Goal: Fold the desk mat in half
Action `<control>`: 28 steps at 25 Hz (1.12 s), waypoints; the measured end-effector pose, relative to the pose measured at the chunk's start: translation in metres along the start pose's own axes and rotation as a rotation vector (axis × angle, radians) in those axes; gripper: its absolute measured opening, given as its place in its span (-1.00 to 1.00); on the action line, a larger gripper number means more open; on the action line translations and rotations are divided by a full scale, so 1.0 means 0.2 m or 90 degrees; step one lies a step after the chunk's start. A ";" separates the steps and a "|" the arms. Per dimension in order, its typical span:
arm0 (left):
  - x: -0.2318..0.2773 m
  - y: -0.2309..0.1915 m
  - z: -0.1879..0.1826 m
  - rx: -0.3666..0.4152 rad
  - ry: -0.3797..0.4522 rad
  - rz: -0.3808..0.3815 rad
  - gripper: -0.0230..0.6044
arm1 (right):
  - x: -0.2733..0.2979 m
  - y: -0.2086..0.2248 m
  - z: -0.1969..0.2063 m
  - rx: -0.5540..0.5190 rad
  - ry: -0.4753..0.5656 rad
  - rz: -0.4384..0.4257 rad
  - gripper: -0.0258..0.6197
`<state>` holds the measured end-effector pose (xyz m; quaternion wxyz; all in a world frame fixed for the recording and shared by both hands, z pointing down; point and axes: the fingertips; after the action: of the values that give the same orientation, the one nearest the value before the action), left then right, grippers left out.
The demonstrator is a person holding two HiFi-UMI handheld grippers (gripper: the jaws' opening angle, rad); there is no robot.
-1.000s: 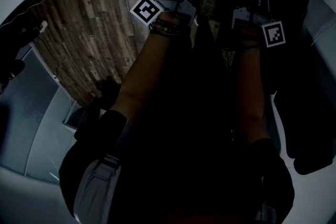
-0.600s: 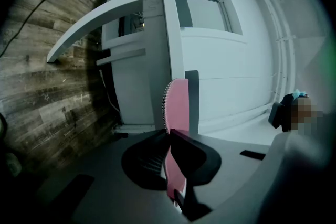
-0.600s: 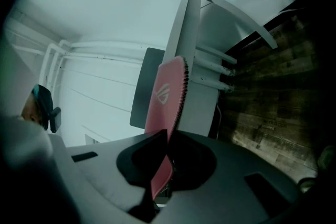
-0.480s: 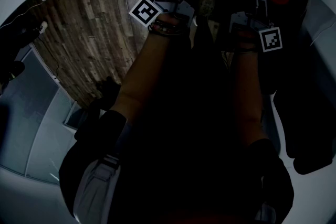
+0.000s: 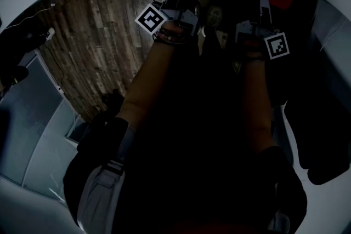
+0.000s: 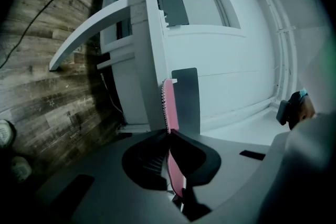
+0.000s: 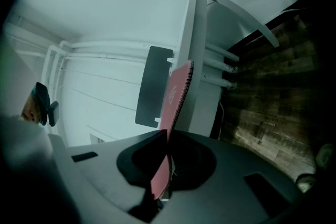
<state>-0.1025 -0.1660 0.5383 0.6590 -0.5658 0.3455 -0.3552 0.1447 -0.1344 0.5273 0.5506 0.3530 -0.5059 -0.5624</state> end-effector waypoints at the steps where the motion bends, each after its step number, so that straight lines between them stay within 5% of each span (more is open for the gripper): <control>1: 0.00 0.01 0.00 0.004 -0.001 -0.003 -0.85 | 0.00 -0.02 0.00 -0.002 -0.004 -0.004 -0.80; 16: 0.04 0.35 -0.06 0.066 0.034 0.047 -0.85 | 0.00 -0.35 -0.11 -0.006 -0.027 -0.093 -0.79; 28: 0.20 0.34 -0.20 0.105 0.063 0.085 -0.85 | 0.25 -0.40 -0.13 -0.027 -0.048 -0.138 -0.79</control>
<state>-0.1108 -0.2120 0.4639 0.7075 -0.4671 0.3842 -0.3657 0.1410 -0.1964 0.4532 0.4747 0.3726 -0.4730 -0.6420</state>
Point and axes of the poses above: the fingertips, and each gripper's own axes: x forward along the fingers, y to its right, z out of its underside, and after that the axes turned 5 degrees about z, right-handed
